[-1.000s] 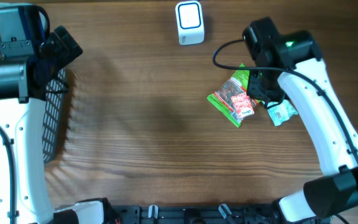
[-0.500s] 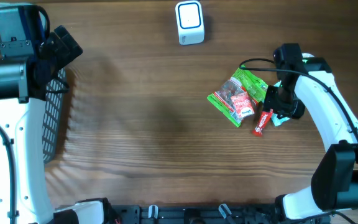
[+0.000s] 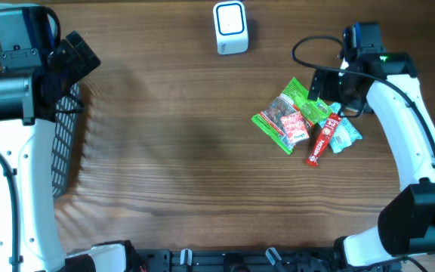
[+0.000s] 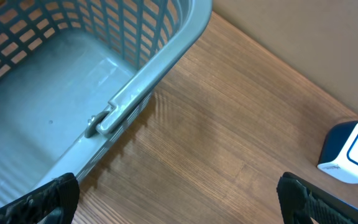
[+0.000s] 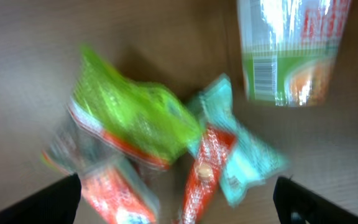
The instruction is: Scan the item barcode
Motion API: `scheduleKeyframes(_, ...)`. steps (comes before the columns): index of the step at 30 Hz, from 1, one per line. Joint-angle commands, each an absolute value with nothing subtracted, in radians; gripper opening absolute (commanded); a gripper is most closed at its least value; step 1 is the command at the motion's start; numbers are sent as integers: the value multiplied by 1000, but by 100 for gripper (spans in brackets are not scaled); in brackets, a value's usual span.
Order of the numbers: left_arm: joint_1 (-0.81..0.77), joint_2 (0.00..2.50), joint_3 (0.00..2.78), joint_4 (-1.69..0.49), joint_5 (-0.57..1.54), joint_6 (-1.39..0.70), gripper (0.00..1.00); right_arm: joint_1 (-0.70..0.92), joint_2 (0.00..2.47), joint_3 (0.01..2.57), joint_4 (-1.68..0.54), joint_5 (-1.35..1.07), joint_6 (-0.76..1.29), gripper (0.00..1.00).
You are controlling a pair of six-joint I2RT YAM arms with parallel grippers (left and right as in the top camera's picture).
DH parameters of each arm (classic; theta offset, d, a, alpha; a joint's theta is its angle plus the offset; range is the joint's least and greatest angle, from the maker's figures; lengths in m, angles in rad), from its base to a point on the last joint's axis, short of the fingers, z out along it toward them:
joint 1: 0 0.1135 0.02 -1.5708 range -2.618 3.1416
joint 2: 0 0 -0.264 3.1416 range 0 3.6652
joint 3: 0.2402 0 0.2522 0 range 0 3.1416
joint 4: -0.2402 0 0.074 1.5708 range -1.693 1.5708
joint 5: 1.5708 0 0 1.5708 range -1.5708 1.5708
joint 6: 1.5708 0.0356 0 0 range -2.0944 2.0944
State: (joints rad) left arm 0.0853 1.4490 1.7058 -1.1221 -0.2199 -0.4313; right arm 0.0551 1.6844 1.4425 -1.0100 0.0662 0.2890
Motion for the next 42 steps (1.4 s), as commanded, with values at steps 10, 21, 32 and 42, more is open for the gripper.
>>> scheduleKeyframes(10,90,1446,1716,-1122,-229,-423,100,53,1679,1455,-771,51,281,100)
scheduleKeyframes(21,90,1446,1716,-1122,-229,-423,100,53,1679,1455,-771,51,282,100)
scheduleKeyframes(32,90,1446,1716,-1122,-229,-423,100,53,1679,1455,-771,51,282,100)
scheduleKeyframes(42,90,1446,1716,-1122,-229,-423,100,53,1445,1451,-771,51,281,100)
